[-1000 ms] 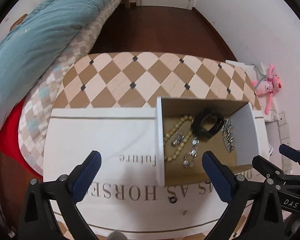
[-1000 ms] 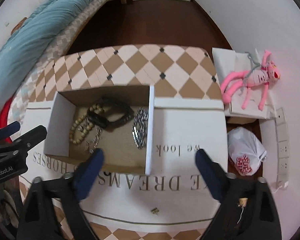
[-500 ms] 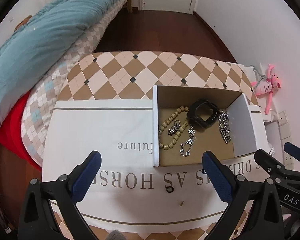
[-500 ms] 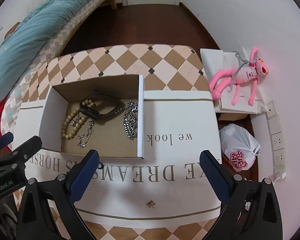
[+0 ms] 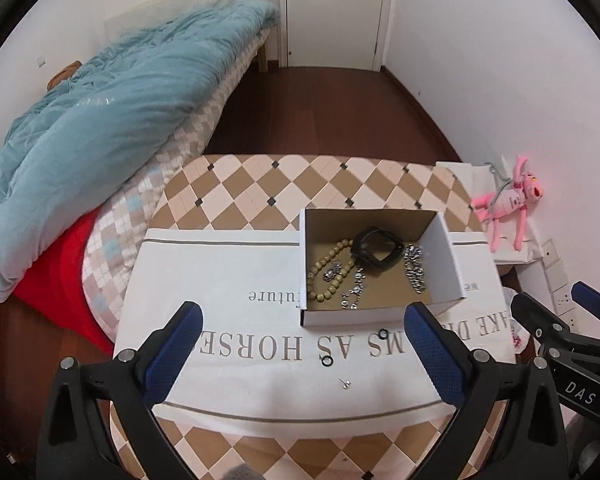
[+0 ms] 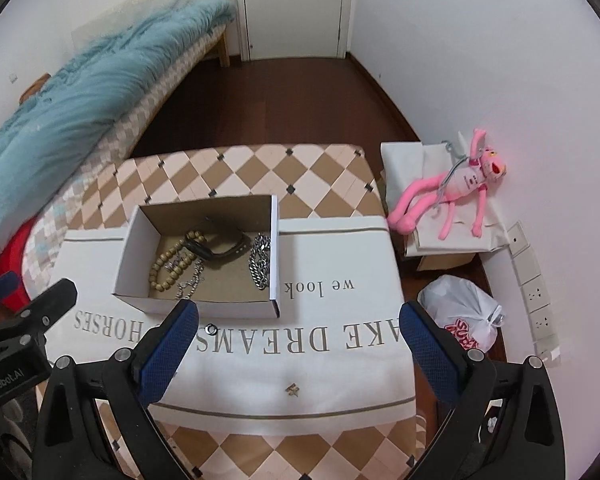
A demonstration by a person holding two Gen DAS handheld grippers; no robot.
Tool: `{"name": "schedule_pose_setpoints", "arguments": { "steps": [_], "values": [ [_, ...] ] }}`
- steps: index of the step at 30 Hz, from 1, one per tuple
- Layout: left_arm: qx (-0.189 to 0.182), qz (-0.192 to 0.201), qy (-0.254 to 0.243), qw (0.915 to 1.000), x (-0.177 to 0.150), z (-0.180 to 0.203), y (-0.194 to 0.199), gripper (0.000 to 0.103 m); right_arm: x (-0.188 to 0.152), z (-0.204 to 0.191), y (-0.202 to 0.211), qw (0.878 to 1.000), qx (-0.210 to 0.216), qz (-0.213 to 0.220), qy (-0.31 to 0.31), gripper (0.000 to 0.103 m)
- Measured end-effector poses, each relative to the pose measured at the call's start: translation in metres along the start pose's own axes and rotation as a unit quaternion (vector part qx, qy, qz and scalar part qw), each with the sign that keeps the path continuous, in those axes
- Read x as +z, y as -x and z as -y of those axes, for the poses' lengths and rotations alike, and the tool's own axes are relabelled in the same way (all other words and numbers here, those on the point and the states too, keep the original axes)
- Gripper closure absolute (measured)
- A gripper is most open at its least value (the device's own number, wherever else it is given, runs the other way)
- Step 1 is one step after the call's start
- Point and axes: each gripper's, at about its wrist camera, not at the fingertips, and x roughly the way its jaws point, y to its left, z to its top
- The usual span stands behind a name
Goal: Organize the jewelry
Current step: 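Withdraw both tools from the box back over the table, then grasp the small gold earring on the cloth with the right tool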
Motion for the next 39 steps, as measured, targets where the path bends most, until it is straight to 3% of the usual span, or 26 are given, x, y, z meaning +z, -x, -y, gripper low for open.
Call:
{"name": "schedule_pose_setpoints", "arguments": {
  "steps": [12, 17, 21, 26, 27, 29, 32, 39],
  "values": [
    [-0.011, 0.043, -0.011, 0.9989, -0.009, 0.01, 0.058, 0.0, -0.013, 0.006, 0.07, 0.998, 0.015, 0.059, -0.009, 0.001],
    [0.022, 0.054, -0.008, 0.9982, -0.012, 0.009, 0.064, 0.0, -0.016, 0.012, 0.085, 0.997, 0.036, 0.066, -0.026, 0.001],
    [0.032, 0.037, 0.002, 0.9988, -0.021, 0.004, 0.042, 0.0, -0.022, 0.014, 0.072, 0.998, 0.038, 0.045, -0.027, 0.001],
    [0.041, -0.003, 0.007, 0.9991, -0.046, -0.002, -0.003, 0.0, -0.05, 0.02, 0.013, 0.998, 0.051, -0.026, -0.036, 0.003],
    [0.04, -0.019, 0.003, 0.999, -0.053, -0.002, -0.015, 0.0, -0.059, 0.021, -0.001, 0.997, 0.052, -0.041, -0.037, 0.005],
    [0.048, -0.044, -0.005, 0.9979, -0.066, 0.0, -0.035, 0.0, -0.074, 0.023, -0.024, 0.996, 0.054, -0.065, -0.041, 0.021],
    [0.057, -0.076, -0.011, 0.9954, -0.085, 0.0, -0.061, 0.0, -0.096, 0.026, -0.06, 0.992, 0.06, -0.098, -0.053, 0.031],
    [0.062, -0.12, -0.008, 0.9908, -0.107, -0.003, -0.091, 0.0, -0.119, 0.025, -0.107, 0.989, 0.075, -0.11, -0.068, 0.055]
  ]
}}
